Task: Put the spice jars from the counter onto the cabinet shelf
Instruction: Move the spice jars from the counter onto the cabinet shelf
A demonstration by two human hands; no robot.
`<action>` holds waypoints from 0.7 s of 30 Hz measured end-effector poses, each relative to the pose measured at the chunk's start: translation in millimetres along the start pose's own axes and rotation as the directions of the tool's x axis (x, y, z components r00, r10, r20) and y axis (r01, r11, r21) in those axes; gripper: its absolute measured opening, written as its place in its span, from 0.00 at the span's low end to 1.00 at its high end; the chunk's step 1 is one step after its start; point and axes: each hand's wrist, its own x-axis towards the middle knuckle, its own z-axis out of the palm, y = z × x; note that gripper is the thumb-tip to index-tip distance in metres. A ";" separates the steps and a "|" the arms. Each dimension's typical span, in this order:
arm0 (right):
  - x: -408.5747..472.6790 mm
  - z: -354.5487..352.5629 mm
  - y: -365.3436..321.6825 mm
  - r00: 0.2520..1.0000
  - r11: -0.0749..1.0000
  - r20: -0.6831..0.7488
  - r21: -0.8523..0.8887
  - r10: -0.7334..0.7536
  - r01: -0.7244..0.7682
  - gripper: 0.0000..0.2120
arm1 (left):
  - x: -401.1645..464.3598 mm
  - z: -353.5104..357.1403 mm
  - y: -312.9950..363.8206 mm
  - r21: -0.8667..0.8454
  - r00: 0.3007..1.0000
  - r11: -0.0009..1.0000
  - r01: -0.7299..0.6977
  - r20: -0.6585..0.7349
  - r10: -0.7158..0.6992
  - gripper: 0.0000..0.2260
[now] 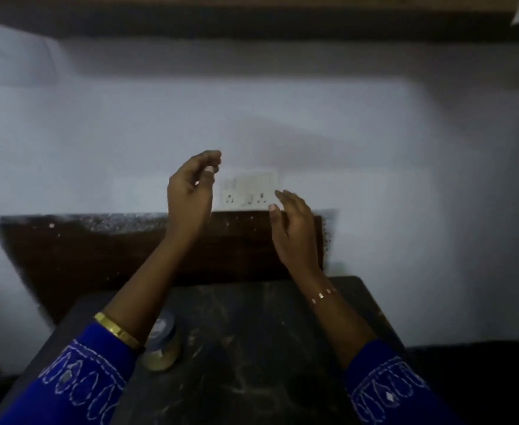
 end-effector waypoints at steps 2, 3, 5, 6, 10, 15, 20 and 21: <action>-28.8 31.9 -1.6 0.996 0.999 0.069 0.020 0.049 -0.050 0.20 | -17.9 -32.7 -28.0 0.043 0.998 0.997 0.059 0.007 -0.060 0.12; -43.0 47.4 -2.6 0.991 0.997 0.109 0.028 0.073 -0.077 0.19 | -26.9 -48.6 -42.2 0.074 0.997 0.994 0.079 0.019 -0.080 0.13; -70.4 76.4 -4.7 0.977 0.992 0.179 0.036 0.117 -0.125 0.19 | -44.4 -79.7 -70.8 0.155 0.992 0.981 0.115 0.032 -0.121 0.13; -83.7 90.1 -5.8 0.969 0.989 0.209 0.031 0.135 -0.144 0.19 | -53.2 -94.3 -84.1 0.184 0.988 0.973 0.139 0.033 -0.148 0.13; -128.6 140.5 -12.4 0.896 0.974 0.384 -0.057 0.225 -0.220 0.19 | -86.3 -142.1 -128.1 0.227 0.958 0.937 0.265 0.048 -0.283 0.13; -157.3 186.1 -18.1 0.760 0.951 0.573 -0.220 0.308 -0.219 0.23 | -117.6 -171.7 -168.9 0.298 0.872 0.831 0.469 -0.008 -0.490 0.13; -180.1 212.6 -13.6 0.630 0.921 0.678 -0.339 0.380 -0.190 0.26 | -140.1 -189.4 -198.0 0.276 0.740 0.709 0.649 -0.012 -0.673 0.17; -183.5 216.4 -11.3 0.599 0.911 0.691 -0.362 0.404 -0.197 0.26 | -142.8 -191.0 -201.7 0.273 0.714 0.687 0.673 0.001 -0.700 0.18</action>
